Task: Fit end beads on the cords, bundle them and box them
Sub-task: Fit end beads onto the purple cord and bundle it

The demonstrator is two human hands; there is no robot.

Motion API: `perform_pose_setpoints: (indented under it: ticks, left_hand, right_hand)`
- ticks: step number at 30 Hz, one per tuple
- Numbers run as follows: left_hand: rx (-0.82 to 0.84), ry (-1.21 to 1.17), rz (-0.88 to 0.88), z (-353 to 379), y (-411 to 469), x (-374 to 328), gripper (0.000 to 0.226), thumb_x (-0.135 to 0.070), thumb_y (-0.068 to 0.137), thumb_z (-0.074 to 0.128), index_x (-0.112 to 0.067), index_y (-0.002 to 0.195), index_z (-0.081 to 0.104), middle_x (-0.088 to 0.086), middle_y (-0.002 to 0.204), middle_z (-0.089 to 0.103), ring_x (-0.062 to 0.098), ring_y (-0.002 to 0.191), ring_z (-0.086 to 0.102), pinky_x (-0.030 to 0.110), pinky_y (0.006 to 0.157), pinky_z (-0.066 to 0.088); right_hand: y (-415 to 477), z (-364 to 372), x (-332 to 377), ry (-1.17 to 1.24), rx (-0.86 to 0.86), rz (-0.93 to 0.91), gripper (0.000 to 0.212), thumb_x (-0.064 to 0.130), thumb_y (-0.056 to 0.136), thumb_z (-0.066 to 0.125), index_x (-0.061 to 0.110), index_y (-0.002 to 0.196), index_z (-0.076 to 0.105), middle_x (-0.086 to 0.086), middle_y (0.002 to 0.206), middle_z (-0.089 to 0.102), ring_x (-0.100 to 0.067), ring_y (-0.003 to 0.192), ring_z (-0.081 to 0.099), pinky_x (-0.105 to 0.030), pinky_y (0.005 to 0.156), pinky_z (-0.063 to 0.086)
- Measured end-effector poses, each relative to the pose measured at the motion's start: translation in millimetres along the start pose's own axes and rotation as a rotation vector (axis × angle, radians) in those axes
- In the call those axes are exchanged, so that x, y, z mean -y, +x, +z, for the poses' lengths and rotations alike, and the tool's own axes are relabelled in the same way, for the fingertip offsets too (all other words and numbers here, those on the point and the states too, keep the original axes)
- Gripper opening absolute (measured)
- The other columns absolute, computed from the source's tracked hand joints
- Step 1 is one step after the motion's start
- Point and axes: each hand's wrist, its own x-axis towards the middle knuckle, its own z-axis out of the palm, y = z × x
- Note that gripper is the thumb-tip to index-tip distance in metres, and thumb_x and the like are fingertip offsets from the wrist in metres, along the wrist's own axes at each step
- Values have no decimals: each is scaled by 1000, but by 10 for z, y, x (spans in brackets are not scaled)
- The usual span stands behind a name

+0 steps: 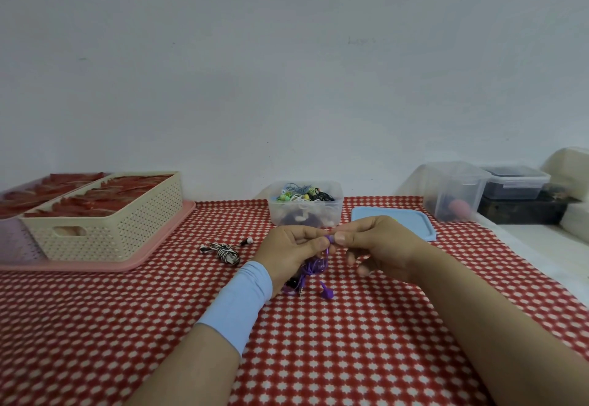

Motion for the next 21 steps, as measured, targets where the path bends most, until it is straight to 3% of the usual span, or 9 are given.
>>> perform_pose_setpoints:
  ticks: [6,9,13,21]
  left_hand:
    - [16,-91,2,51,13,-9,12,-7,89,67,-15,95,75,6,89,77,16,88,73,31,86,56]
    - [50,-162,-34,55,13,-17,14,-8,92,63,-13,98,74,3,85,76,11,83,71,26,79,54]
    - [9,-368,-83,116,63,8,13,-10,92,62,-7,95,74,5,84,74,20,88,64,37,91,54]
    - [-126,-91,15,55,70,46,12,-12,90,68,-14,100,75,-5,77,74,9,72,65,28,75,54]
  right_hand:
    - [10,-23,-8,-15,-19,-47,20,23,72,78,11,87,83,-12,83,74,-14,54,58,-27,43,48]
    - [17,14,-25,-50,-54,-150,10,15,83,77,8,88,81,-14,79,73,-16,52,59,-28,45,49]
    - [36,80,-11,24,-121,-278,10,1,91,68,-6,97,72,-18,76,69,-19,48,59,-29,44,52]
    - [17,73,8,-47,-159,-223,15,9,89,73,4,102,79,-18,88,77,-18,56,62,-29,47,54]
